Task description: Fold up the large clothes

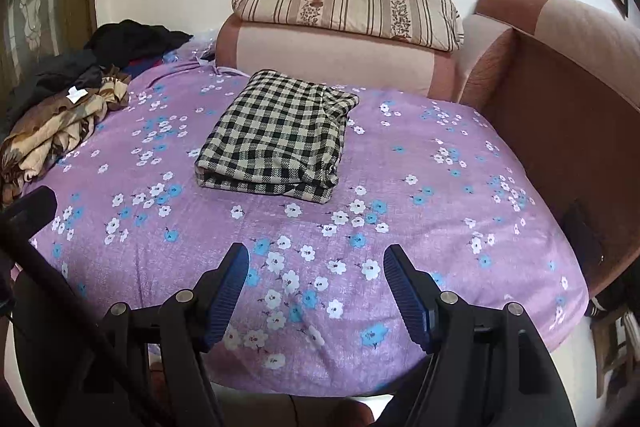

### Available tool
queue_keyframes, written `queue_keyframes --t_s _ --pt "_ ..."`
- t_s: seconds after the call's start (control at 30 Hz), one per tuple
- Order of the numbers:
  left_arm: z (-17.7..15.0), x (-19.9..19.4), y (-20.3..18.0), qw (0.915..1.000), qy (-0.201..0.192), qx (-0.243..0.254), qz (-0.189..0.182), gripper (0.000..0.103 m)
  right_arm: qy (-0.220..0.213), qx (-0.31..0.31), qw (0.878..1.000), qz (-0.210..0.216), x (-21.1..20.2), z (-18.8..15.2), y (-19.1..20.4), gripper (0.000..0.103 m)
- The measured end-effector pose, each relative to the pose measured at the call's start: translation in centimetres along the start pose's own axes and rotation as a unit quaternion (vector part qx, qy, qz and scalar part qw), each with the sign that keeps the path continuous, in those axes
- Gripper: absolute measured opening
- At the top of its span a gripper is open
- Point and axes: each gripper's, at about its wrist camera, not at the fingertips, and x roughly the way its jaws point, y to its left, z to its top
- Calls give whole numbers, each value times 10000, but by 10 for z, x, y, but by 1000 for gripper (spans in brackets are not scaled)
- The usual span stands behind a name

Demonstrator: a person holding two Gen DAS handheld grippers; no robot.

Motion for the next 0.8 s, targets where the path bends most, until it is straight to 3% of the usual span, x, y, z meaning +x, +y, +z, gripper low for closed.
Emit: queue_keyframes --t_s 0.33,0.5,0.8 --pt "15 38 -10 9991 410 1 -84 103 393 159 9991 -47 36 18 -9 76" --pt "16 63 -7 9964 805 -177 -208 103 620 123 9980 -38 58 20 -5 76" --pt "13 84 -3 9948 983 -219 -137 103 813 -22 9966 -95 78 21 6 76"
